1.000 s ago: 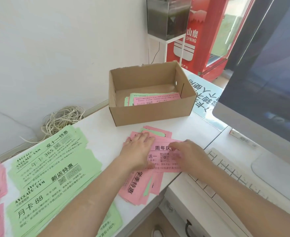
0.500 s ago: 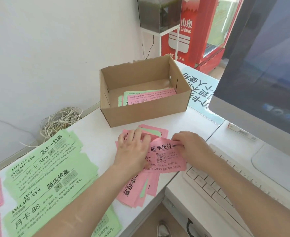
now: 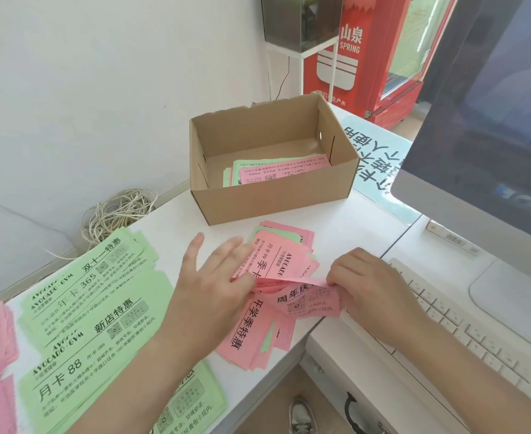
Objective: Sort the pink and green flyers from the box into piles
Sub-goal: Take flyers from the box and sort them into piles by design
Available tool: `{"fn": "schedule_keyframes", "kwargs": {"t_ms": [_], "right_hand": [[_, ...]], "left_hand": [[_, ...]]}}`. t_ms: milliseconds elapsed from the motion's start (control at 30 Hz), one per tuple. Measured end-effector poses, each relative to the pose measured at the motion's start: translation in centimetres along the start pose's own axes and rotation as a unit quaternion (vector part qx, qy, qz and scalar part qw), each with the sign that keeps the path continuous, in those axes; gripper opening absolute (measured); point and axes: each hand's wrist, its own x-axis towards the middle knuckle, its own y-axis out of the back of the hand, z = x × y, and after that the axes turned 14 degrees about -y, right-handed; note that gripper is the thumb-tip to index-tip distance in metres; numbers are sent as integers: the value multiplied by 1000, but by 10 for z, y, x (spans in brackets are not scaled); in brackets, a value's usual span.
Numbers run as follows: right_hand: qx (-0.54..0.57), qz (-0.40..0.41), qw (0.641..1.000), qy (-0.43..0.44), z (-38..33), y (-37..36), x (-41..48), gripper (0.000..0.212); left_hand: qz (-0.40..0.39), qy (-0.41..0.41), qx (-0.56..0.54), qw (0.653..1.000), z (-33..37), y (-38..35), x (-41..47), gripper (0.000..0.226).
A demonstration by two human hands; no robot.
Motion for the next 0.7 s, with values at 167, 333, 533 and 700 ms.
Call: {"fn": "schedule_keyframes", "kwargs": {"t_ms": [167, 333, 533, 700], "right_hand": [[-116, -59, 987, -99, -18, 17, -2, 44], [-65, -122, 982, -126, -40, 26, 13, 14], [231, -87, 872, -423, 5, 40, 36, 18], [294, -141, 835, -444, -2, 34, 22, 23]], "left_hand": [[-39, -23, -31, 998, 9, 4, 6, 34], [96, 39, -69, 992, 14, 5, 22, 34], [-214, 223, -191, 932, 9, 0, -3, 51], [-323, 198, -178, 908, 49, -14, -18, 77]]}}
